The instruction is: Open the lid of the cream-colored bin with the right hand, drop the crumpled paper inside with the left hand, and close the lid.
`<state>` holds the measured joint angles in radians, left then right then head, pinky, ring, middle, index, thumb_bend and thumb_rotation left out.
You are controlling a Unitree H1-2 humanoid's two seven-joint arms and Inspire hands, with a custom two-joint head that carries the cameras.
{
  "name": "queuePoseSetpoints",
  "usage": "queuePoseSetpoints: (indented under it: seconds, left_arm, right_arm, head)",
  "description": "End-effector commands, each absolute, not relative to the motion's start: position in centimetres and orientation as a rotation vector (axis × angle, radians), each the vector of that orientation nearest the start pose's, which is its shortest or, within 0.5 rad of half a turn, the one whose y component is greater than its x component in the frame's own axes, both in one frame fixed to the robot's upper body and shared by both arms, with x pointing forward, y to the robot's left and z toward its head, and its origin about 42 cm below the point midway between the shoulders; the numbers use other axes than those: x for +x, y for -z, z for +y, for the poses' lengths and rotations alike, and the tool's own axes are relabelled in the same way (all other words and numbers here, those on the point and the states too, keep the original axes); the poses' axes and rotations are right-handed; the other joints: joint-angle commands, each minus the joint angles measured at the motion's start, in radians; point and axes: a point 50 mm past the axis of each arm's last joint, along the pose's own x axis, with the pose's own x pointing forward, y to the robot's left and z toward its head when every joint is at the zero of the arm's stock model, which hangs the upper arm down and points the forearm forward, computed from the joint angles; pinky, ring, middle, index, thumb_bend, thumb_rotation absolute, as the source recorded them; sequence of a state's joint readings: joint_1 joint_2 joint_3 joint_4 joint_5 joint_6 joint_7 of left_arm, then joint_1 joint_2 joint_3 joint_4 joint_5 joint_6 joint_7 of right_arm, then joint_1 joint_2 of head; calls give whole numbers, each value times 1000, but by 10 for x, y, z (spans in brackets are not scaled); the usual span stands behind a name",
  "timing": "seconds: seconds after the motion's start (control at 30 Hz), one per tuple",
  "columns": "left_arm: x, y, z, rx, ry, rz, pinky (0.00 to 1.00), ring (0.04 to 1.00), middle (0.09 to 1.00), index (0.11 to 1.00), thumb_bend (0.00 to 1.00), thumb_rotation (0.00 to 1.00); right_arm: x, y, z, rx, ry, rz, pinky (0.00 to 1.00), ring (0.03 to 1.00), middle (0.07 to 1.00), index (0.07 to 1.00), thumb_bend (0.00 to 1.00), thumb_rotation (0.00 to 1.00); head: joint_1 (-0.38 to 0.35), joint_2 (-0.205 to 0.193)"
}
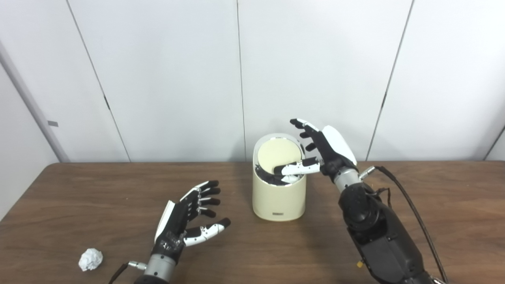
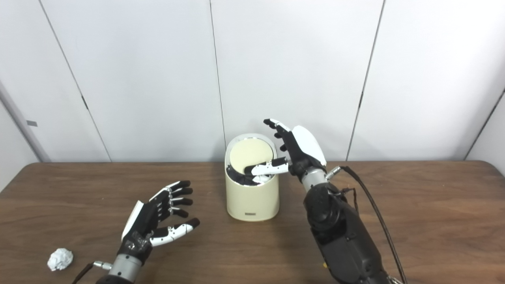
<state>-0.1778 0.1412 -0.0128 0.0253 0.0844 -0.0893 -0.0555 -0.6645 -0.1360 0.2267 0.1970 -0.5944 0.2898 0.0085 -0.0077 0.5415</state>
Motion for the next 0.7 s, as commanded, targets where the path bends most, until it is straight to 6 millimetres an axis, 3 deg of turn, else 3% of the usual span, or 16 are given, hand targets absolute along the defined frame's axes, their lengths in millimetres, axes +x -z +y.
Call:
queuePoseSetpoints:
  seconds: [0.0,0.3,0.67]
  left_arm:
    - [345,-171,234,246,112,-316,604,724,801,830,621,0]
    - [345,-171,233,243,108,-313,604,724,801,827,621,0]
    - [345,-170,235,242,105,-319,602,719,798,827,624,0]
  right_arm:
    - [464,-288,-149,-874,-28,-298,649,824,883,868,711,246]
    - [460,-291,-144,-963,18,-227,624,801,876,856,753,66]
    - [457,-291,-145,-979,18,-193,606,776,881,860,751,0]
  head:
    - [1,2]
    - [2,2]
    - [1,1]
